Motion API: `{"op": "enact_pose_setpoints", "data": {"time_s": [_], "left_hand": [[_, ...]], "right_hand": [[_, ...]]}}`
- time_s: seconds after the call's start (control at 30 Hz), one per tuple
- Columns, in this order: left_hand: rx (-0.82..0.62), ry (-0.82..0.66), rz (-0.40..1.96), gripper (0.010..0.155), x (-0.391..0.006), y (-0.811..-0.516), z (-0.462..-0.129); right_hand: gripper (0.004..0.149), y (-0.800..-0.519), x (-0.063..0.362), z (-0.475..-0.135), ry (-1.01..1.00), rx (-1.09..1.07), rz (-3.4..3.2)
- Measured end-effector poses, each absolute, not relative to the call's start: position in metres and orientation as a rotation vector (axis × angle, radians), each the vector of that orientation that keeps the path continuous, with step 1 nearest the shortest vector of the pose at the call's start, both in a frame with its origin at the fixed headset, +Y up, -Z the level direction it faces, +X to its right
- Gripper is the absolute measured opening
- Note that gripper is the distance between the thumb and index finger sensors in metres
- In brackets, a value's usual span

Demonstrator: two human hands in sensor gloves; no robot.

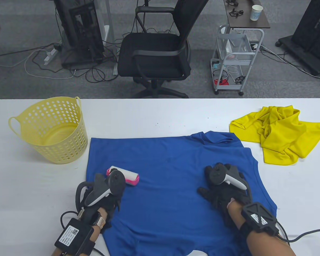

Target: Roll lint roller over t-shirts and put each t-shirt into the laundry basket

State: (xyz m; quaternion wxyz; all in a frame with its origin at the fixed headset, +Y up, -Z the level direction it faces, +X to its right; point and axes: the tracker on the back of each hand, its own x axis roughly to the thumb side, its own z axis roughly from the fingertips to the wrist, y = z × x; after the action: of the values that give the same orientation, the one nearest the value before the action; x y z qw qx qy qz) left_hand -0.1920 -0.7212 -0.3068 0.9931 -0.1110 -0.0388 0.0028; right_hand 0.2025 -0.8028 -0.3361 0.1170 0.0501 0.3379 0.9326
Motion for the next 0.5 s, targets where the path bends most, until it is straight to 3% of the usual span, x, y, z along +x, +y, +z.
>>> {"op": "enact_pose_setpoints", "data": {"time_s": [0.3,0.43,0.5], "left_hand": [[-0.234,0.099,-0.074,0.065,-0.141,-0.727,-0.394],[-0.247,0.108,-0.136,0.065,-0.130,-0.727,-0.392],[-0.258,0.049,-0.181,0.066,-0.132,-0.727,-0.374]], "right_hand": [[0.089,-0.803,0.202,-0.336,0.991,0.147,2.731],[0.090,-0.803,0.201,-0.336,0.991,0.147,2.730],[0.089,-0.803,0.201,-0.336,0.991,0.148,2.730]]}}
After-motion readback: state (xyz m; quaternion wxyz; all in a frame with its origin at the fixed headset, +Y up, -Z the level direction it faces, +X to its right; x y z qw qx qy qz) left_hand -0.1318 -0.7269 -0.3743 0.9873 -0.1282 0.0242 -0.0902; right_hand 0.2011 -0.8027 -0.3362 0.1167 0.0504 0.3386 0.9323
